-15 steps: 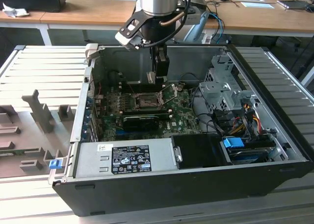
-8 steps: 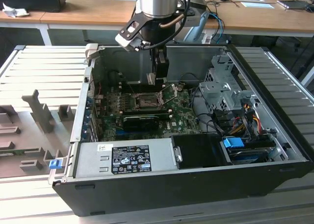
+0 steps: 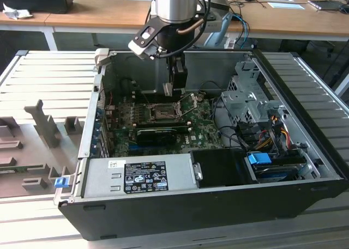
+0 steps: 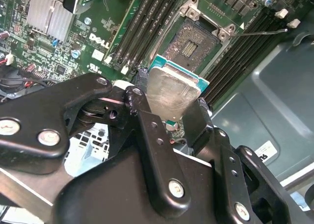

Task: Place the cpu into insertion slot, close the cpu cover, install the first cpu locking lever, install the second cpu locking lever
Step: 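Place the cpu into insertion slot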

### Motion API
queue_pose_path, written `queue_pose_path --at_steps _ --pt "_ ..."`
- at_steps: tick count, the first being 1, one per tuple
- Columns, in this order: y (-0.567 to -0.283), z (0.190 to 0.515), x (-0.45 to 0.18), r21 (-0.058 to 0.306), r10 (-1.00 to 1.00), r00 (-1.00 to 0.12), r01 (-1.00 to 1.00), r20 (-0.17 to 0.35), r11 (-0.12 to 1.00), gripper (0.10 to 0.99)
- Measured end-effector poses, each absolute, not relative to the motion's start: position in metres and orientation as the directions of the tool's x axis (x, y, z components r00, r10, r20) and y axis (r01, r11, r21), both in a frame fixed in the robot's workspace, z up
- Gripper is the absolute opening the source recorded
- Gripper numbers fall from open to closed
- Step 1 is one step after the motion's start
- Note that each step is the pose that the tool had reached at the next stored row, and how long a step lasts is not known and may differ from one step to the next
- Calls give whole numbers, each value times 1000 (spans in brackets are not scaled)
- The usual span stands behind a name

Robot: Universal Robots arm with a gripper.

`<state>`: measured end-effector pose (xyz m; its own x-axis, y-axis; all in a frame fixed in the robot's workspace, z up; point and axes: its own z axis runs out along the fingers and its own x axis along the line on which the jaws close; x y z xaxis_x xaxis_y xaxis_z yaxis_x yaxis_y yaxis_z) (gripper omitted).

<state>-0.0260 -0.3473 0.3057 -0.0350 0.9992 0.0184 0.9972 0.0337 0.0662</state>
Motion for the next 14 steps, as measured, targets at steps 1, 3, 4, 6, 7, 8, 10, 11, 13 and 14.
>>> queue_pose_path --at_steps 1,3,4,6,7,8,10,11,13,14 --pt "-347 305 -26 66 999 -35 997 18 34 525" --pt "-347 304 -26 66 999 -35 997 18 34 525" --pt "-347 302 -26 66 999 -35 997 18 34 525" --pt "-347 301 -26 66 999 -35 997 18 34 525" --pt "-347 301 -26 66 999 -35 997 18 34 525" --pt "-347 301 -26 66 999 -35 997 18 34 525" --pt "-347 300 -26 66 999 -35 997 18 34 525" --pt "-347 300 -26 66 999 -35 997 18 34 525" --pt "-347 298 -26 66 999 -35 997 18 34 525" --pt "-347 298 -26 66 999 -35 997 18 34 525"
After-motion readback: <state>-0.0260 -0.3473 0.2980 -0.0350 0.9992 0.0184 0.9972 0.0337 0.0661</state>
